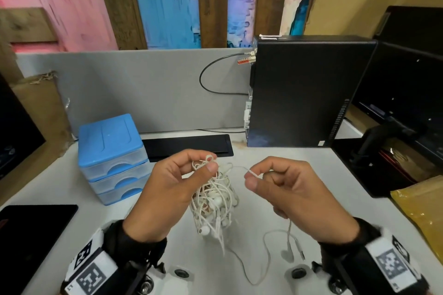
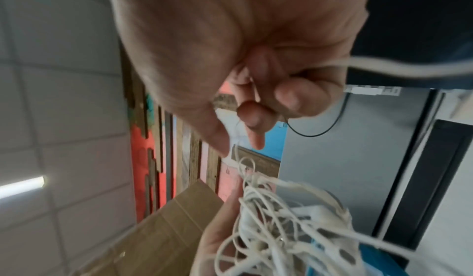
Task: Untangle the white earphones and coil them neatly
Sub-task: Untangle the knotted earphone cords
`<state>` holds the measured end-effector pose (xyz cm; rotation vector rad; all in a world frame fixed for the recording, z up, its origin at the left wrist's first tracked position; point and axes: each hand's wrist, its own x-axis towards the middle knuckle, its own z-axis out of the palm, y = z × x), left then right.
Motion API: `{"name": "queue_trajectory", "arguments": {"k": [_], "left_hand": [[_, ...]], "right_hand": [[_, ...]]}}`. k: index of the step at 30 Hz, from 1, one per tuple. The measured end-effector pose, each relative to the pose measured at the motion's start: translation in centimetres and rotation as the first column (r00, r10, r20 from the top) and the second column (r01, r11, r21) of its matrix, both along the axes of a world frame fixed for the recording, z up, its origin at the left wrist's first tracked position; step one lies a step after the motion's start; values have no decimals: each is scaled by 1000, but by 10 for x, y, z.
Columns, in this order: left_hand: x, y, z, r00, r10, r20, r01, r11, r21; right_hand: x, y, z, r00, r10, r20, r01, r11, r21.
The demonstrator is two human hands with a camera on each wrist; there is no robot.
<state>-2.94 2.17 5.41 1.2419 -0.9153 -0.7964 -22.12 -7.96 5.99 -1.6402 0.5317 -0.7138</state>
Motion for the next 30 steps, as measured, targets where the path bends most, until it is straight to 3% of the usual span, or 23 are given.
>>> {"name": "queue_trajectory", "arguments": {"k": [3,7,15,20,23,27,30], "left_hand": [[-3,2,2,999,-21,49,20,1000,22],[-6,4,3,995,-67,70,60,994,94],[-13,5,-3,973,-218,81,203,966,159],[-16,6,-3,975,-156,160,135,982,133],[-21,7,-1,974,-112,198,97,992,84],[-23,8,-3,958,-81,276,86,996,-7],[-24,9,-3,949,-53,310,80,994,-74]], "right_hand": [[2,4,-2,994,-67,89,74,995,-70],[-1,5,-3,987,-120,108,145,949,-278],[-5,6,-4,1000,-19,-17,7,855,-518],[-8,15,3,981,-82,-178,-44,791,-610],[-7,20,2,956,-186,-227,-29,709,-704],[-3,25,-2,950,-244,-196,16,663,-749],[2,26,-5,954,-271,-128,99,686,-721]]}}
